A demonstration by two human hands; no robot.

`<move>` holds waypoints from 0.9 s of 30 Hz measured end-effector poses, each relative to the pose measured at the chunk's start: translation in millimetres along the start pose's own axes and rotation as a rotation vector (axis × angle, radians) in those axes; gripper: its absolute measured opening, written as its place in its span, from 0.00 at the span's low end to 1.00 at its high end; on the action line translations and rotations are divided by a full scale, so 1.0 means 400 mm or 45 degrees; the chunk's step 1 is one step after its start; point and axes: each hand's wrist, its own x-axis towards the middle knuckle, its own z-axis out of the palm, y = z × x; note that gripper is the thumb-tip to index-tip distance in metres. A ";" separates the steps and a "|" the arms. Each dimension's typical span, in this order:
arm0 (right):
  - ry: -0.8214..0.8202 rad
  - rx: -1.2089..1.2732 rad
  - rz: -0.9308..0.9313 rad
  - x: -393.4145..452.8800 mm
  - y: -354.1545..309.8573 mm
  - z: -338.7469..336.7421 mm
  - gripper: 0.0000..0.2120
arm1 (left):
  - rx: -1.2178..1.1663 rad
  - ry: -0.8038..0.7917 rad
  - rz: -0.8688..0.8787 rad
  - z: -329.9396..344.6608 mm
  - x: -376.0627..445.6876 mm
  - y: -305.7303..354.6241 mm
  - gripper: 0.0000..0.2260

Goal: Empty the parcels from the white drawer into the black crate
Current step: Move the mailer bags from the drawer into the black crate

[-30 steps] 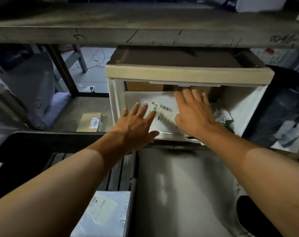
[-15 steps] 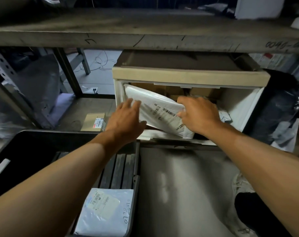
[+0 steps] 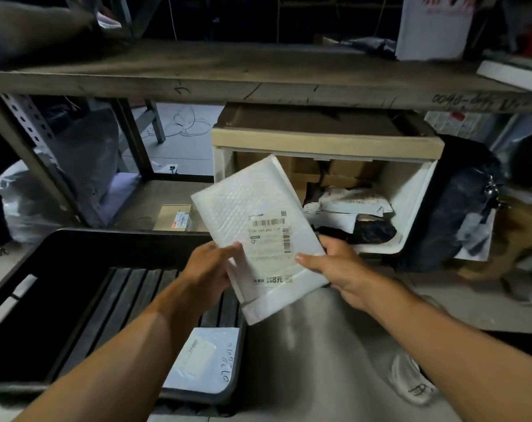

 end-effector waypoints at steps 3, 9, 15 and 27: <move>-0.038 0.102 0.072 -0.004 0.019 0.031 0.08 | -0.026 0.070 0.051 -0.021 0.000 0.009 0.09; -0.145 0.173 0.143 -0.005 0.018 0.057 0.13 | 0.107 0.039 0.181 -0.041 -0.015 0.028 0.07; -0.206 0.407 0.101 0.001 0.004 0.066 0.14 | 0.133 -0.052 0.239 -0.045 -0.023 0.022 0.07; -0.045 0.589 -0.032 0.022 -0.018 0.100 0.09 | 0.920 0.100 0.586 0.053 -0.022 0.005 0.25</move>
